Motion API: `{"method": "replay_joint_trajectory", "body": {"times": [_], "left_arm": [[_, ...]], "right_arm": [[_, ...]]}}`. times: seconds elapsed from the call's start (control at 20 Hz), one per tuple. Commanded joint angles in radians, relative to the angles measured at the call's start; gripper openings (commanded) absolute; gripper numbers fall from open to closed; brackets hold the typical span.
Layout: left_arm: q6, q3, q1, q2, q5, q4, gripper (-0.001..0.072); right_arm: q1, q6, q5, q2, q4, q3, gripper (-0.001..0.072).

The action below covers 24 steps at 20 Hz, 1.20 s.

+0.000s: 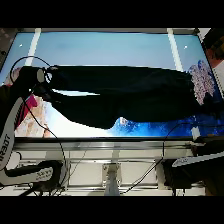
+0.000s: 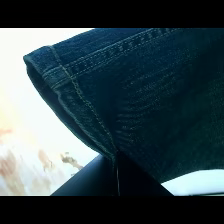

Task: Fold the clothes and pants, and hang the long-sleeved shirts on hangers.

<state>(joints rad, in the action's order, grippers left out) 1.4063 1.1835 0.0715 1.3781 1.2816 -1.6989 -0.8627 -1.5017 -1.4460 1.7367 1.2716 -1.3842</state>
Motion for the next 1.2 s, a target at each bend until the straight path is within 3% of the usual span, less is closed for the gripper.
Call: {"method": "replay_joint_trajectory", "body": {"times": [0.0, 0.3, 0.5, 0.7, 0.9, 0.95, 1.05, 1.15], "left_arm": [[0.001, -0.170, -0.009, -0.078, -0.084, 0.013, 0.0010], [0.001, -0.312, -0.009, -0.120, -0.253, 0.141, 0.0011], [0.002, -0.241, -0.005, -0.123, -0.469, 0.142, 0.0011], [0.105, -0.151, -0.006, -0.109, -0.773, 0.141, 0.0010], [0.143, -0.138, 0.032, 0.005, -0.950, 0.165, 0.0014], [0.143, -0.138, 0.046, 0.039, -1.038, 0.185, 0.0038], [0.144, -0.138, 0.072, 0.085, -1.224, 0.199, 0.0336], [0.168, -0.138, 0.088, 0.103, -1.279, 0.261, 0.0351]], "right_arm": [[-0.116, 0.076, 0.016, -0.092, 0.038, 0.127, 0.0046], [-0.188, 0.106, 0.024, -0.130, 0.074, 0.150, 0.0047], [-0.190, 0.037, 0.110, -0.135, 0.089, 0.138, 0.0047], [-0.190, -0.043, 0.144, -0.137, 0.098, 0.117, 0.0047], [-0.171, -0.045, 0.158, -0.137, 0.090, 0.117, 0.0047], [-0.166, -0.041, 0.155, -0.137, 0.088, 0.117, 0.0047], [-0.157, -0.022, 0.145, -0.137, 0.088, 0.117, 0.0047], [-0.145, -0.004, 0.141, -0.136, 0.085, 0.117, 0.0047]]}}
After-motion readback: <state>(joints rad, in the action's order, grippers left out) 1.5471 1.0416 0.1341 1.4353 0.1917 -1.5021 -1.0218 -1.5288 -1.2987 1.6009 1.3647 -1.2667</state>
